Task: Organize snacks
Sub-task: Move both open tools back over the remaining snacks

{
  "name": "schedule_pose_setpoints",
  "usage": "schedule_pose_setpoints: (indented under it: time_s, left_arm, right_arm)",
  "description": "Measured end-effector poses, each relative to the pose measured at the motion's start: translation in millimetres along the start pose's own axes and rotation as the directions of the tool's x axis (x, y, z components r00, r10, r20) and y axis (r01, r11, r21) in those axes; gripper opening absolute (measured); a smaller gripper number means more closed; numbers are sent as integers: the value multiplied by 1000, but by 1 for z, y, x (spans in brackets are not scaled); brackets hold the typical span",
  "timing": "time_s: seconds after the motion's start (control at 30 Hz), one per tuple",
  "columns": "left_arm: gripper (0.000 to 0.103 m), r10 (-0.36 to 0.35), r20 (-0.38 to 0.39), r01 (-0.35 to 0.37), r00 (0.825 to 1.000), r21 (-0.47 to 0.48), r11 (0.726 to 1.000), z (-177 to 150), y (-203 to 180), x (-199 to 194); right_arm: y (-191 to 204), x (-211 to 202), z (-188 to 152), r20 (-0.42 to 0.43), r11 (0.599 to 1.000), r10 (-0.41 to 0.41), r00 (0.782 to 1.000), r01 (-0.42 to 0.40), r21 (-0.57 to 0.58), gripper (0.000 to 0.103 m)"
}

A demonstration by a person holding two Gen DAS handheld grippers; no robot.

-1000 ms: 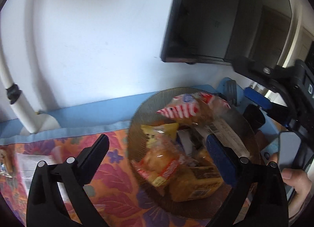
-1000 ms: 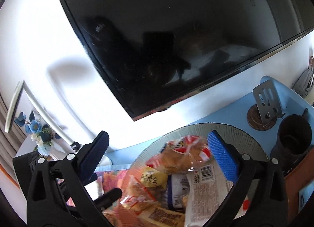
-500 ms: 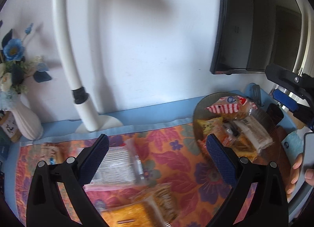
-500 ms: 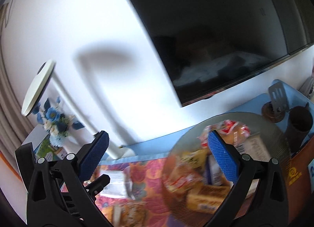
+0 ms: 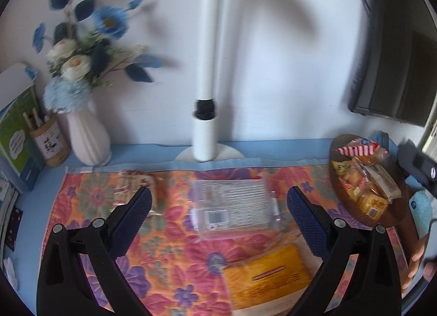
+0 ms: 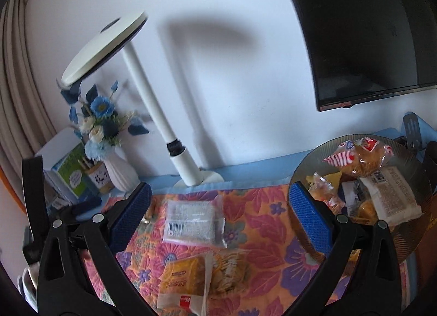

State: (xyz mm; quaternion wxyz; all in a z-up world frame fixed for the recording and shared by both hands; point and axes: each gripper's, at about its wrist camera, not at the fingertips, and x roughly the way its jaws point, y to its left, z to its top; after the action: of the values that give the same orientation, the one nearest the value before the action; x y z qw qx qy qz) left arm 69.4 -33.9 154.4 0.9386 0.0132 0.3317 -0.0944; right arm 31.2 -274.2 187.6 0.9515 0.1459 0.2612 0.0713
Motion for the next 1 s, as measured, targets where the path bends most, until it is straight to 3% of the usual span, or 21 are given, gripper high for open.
schedule_pose_setpoints:
  time_s: [0.3,0.43,0.6,0.8,0.93,1.0]
  left_arm:
    - [98,102,-35,-107,994,-166,980,-19,92,22]
    - [98,155,-70,-165,985,-188,968,-32,121,46]
    - [98,150,-120,-171,981,-194,966,-45,142,86]
    - [98,115,-122,-137,986,-188,972,-44,141,119]
    - [98,102,-138,-128,985,-189,974,-41,141,138]
    - [98,90,-186,-130,978,-215,968,-42,146,149]
  right_arm:
    - [33,11,-55,-78,995,-5,997,-2,-96,100]
    - [46,29,-85,-156,984,-7,988,-21,-176,100]
    - [57,45,-114,-242,973,20,970,-74,-217,100]
    - [41,61,-131,-286,985,88,954,-126,-119,100]
    - [40,59,-144,-252,976,135,958,-172,-134,100]
    - [39,55,-144,-238,974,158,958,-191,-124,100]
